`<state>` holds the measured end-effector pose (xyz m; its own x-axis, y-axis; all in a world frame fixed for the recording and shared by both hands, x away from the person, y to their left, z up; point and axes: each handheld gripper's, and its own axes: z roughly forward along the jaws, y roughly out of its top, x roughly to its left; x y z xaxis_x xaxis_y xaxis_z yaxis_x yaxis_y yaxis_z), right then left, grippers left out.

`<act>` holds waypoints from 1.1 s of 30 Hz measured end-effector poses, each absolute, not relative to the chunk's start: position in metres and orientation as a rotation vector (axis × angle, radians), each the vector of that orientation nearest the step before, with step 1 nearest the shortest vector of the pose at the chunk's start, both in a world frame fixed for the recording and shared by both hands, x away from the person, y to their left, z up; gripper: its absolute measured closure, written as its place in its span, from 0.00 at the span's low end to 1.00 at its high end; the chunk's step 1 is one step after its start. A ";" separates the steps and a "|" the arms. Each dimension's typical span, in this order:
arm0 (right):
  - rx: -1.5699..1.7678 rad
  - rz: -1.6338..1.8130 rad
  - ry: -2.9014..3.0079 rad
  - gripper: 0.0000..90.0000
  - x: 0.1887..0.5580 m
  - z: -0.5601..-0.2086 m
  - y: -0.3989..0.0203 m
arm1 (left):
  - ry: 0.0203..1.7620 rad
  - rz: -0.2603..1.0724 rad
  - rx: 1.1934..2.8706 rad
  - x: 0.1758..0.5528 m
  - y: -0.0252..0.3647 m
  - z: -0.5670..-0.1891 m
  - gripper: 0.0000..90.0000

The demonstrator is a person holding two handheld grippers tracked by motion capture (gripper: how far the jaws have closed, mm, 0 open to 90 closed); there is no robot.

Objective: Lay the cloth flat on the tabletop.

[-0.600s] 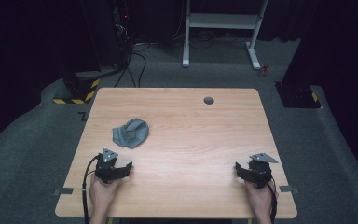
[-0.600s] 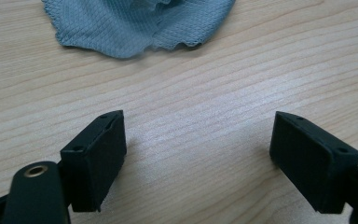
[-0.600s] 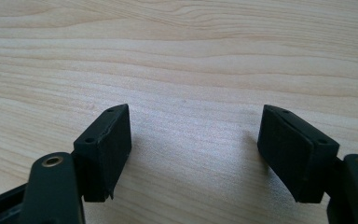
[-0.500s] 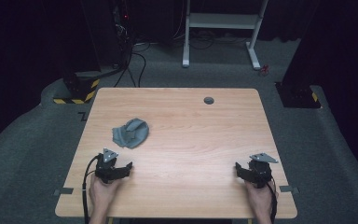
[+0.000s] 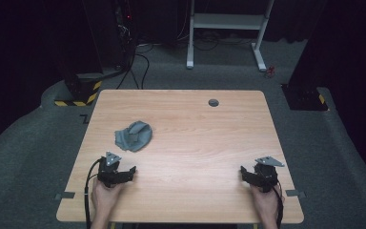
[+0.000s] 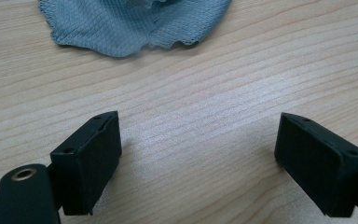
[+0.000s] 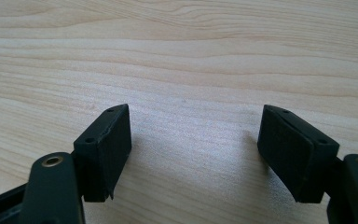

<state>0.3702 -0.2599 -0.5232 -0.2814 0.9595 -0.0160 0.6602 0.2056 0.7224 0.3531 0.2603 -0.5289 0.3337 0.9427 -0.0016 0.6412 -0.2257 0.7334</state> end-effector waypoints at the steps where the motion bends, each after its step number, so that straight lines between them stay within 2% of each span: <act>1: 1.500 0.848 2.019 0.29 0.370 -0.523 -0.260 | 1.384 0.605 1.963 0.353 0.261 -0.529 0.17; 33: 1.503 0.850 2.018 0.29 0.370 -0.523 -0.260 | 1.372 0.577 1.928 0.362 0.255 -0.512 0.17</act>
